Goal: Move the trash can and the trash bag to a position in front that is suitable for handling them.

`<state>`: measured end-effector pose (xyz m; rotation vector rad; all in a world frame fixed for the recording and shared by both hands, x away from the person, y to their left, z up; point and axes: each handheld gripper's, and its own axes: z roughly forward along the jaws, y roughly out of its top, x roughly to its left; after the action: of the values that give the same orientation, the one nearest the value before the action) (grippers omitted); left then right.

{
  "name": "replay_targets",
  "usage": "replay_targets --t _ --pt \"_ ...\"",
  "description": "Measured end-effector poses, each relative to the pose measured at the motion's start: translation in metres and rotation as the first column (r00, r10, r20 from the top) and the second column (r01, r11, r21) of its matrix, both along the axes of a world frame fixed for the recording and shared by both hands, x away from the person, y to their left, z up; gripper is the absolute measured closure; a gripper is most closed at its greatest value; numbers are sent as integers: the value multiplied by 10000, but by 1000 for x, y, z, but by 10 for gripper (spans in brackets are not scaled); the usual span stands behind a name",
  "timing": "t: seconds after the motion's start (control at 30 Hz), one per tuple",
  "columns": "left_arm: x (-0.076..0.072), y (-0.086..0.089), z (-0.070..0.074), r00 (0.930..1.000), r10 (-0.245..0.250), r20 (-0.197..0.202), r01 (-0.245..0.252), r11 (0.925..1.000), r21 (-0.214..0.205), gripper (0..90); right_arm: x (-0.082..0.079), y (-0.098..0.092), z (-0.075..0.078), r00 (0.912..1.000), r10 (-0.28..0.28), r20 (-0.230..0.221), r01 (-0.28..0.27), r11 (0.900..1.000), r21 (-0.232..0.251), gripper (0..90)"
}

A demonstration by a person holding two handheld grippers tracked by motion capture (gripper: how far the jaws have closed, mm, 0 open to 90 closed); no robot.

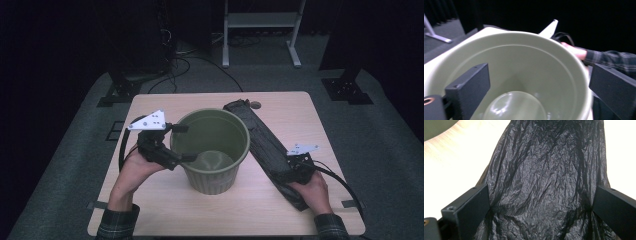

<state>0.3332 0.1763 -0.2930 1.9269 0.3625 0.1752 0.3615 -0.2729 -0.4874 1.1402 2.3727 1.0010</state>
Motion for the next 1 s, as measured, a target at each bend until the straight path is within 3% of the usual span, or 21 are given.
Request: replay_targets --t 0.13,0.27,0.43,0.53,0.67,1.0 --pt "5 20 -6 9982 568 206 -564 9982 -201 0 0 0 0 10000 0 0 0 10000 1 0" --pt "9 40 -16 9918 1253 244 -1247 9919 -240 0 0 0 0 10000 -3 0 3 10000 0 0" --pt "9 59 -29 9856 1693 19 -1692 9854 -169 0 0 0 0 10000 -4 0 4 10000 0 0" --pt "7 68 -37 9810 1938 118 -1937 9810 -102 0 0 0 0 10000 -2 2 2 10000 -2 0" --pt "5 74 -53 9766 2147 95 -2147 9767 42 0 0 0 0 10000 -2 -1 2 10000 0 0" --pt "-2 71 -91 9693 2458 -113 -2439 9658 877 0 0 0 0 10000 -1 1 1 10000 -1 0"
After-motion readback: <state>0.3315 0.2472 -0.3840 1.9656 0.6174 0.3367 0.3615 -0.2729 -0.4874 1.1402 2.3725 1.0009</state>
